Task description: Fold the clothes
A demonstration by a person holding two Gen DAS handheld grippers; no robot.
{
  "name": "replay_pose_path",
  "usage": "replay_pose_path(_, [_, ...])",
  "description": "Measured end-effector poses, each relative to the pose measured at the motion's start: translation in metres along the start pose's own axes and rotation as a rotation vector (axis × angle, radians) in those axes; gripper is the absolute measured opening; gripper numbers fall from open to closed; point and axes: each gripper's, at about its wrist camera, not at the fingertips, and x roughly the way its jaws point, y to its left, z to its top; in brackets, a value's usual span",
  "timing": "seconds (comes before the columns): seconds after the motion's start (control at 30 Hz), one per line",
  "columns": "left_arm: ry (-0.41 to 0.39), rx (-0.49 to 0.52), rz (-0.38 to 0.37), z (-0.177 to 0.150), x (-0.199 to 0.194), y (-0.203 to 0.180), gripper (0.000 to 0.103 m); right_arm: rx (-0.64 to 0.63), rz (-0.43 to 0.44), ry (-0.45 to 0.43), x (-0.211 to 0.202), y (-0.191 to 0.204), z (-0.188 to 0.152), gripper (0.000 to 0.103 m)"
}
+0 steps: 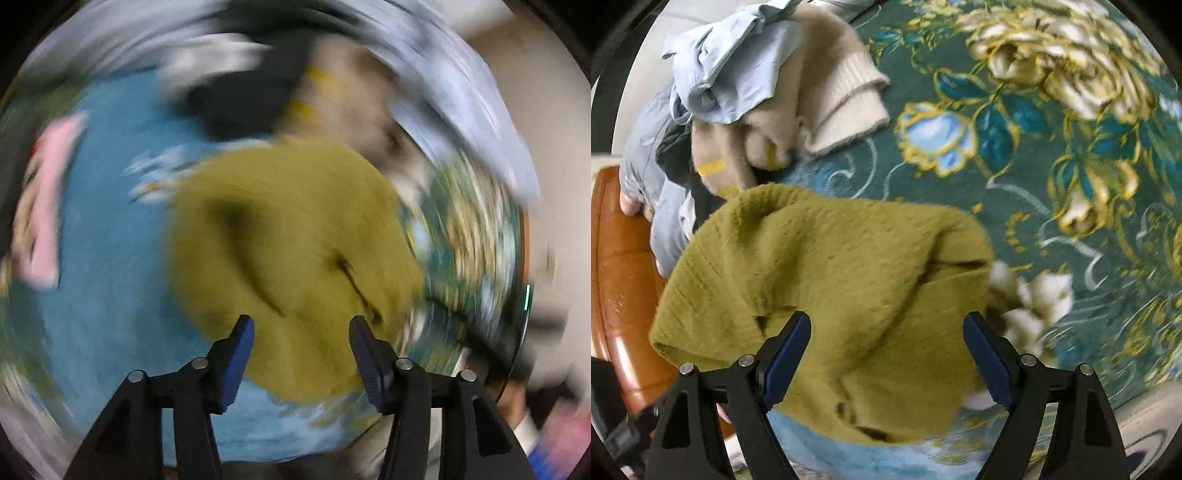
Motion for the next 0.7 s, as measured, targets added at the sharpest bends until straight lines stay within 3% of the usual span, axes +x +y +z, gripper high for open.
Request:
replay_pose_path(0.1, [0.071,0.177,-0.003,0.002,0.034,-0.045,0.064,-0.105,-0.028,0.020,-0.006,-0.004,-0.013,0.085])
replay_pose_path(0.17, [0.132,0.208,-0.027,0.008,0.063,-0.063,0.064,-0.177,-0.030,0.053,-0.006,-0.006,-0.031,0.085])
replay_pose_path(0.33, [0.262,0.105,-0.127,0.027,0.122,-0.077,0.064,-0.319,-0.057,0.121,0.013,-0.002,-0.079,0.085])
replay_pose_path(0.53, [0.284,-0.058,-0.197,0.034,0.149,-0.069,0.061,-0.332,-0.155,0.070,0.047,0.005,-0.102,0.085])
replay_pose_path(0.57, [0.279,-0.075,-0.200,0.035,0.151,-0.069,0.059,-0.324,-0.168,0.055,0.050,0.006,-0.101,0.085])
replay_pose_path(0.63, [0.266,-0.095,-0.202,0.038,0.154,-0.069,0.040,-0.299,-0.189,0.002,0.051,0.007,-0.094,0.085])
replay_pose_path(0.7, [0.251,-0.108,-0.199,0.041,0.156,-0.070,0.029,-0.276,-0.202,-0.064,0.048,0.008,-0.086,0.085])
